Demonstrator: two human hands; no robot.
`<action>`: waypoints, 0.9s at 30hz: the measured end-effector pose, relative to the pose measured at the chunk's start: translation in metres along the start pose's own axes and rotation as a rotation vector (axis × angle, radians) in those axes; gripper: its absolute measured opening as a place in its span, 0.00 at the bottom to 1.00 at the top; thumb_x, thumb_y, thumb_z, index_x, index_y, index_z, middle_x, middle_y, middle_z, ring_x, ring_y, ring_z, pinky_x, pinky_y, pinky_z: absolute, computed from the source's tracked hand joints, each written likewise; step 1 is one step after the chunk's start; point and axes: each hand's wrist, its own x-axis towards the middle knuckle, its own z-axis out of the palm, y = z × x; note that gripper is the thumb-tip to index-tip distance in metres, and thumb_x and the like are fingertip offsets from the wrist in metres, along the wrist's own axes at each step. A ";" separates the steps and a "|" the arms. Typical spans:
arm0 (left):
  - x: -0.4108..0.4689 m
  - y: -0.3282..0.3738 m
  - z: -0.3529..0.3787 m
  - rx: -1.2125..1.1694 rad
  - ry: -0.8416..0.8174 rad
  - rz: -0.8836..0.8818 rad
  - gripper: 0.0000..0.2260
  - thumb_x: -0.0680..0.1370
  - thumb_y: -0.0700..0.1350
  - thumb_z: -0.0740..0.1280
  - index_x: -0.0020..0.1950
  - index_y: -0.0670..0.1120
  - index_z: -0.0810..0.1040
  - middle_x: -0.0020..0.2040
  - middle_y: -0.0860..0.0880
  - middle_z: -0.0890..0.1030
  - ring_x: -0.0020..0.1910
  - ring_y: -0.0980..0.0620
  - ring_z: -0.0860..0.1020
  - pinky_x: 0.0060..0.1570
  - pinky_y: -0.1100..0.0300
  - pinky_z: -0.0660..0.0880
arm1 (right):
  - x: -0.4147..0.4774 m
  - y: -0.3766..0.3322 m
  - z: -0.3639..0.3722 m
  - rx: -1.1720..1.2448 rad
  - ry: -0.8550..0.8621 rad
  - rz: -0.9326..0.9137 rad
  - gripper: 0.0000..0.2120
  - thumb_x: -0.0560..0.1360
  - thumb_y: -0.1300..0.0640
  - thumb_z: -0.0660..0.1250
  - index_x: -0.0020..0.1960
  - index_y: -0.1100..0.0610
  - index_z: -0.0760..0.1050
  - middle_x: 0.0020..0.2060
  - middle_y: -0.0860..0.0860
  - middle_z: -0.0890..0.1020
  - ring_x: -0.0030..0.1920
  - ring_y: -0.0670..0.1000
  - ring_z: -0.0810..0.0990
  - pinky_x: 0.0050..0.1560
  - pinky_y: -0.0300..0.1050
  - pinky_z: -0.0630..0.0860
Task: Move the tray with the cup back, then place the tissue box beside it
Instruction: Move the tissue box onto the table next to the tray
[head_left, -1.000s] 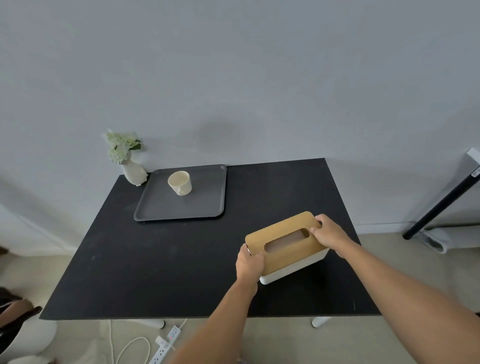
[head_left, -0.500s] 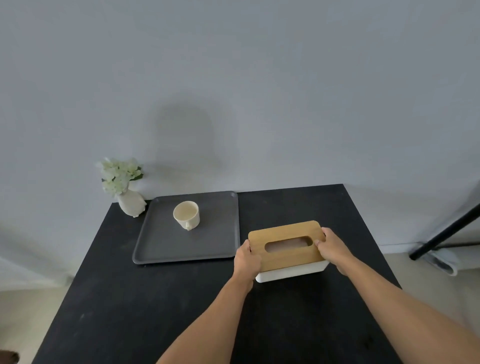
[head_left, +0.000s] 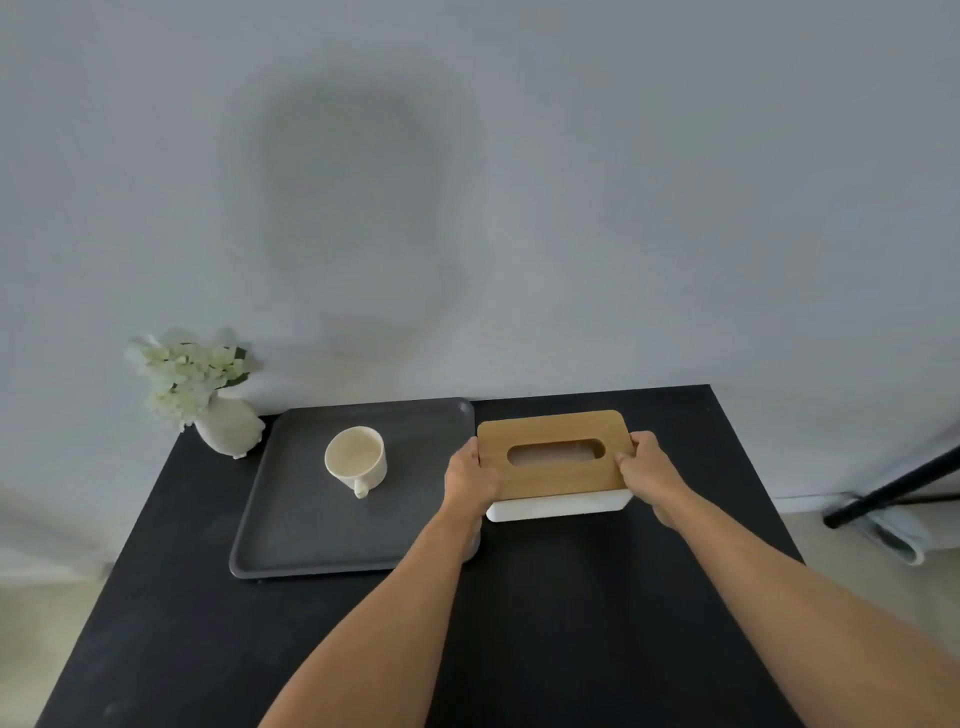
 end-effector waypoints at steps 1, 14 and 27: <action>0.008 0.003 -0.001 -0.003 0.007 0.005 0.22 0.71 0.30 0.56 0.55 0.47 0.82 0.48 0.46 0.86 0.47 0.46 0.84 0.44 0.54 0.81 | 0.007 -0.003 0.000 0.011 -0.001 0.004 0.18 0.82 0.58 0.56 0.72 0.56 0.61 0.54 0.51 0.73 0.53 0.52 0.74 0.55 0.51 0.73; 0.077 0.021 -0.002 -0.040 0.023 -0.009 0.23 0.69 0.28 0.56 0.48 0.51 0.83 0.50 0.43 0.86 0.46 0.45 0.84 0.48 0.50 0.82 | 0.063 -0.035 0.001 0.066 -0.001 -0.074 0.20 0.82 0.61 0.58 0.73 0.56 0.64 0.59 0.52 0.75 0.55 0.51 0.73 0.54 0.48 0.72; 0.099 0.032 -0.002 -0.017 0.051 -0.020 0.20 0.70 0.29 0.55 0.51 0.44 0.82 0.43 0.47 0.81 0.41 0.50 0.76 0.40 0.54 0.73 | 0.087 -0.044 0.004 0.094 0.014 -0.132 0.19 0.81 0.62 0.58 0.72 0.56 0.68 0.62 0.53 0.77 0.60 0.53 0.76 0.57 0.48 0.74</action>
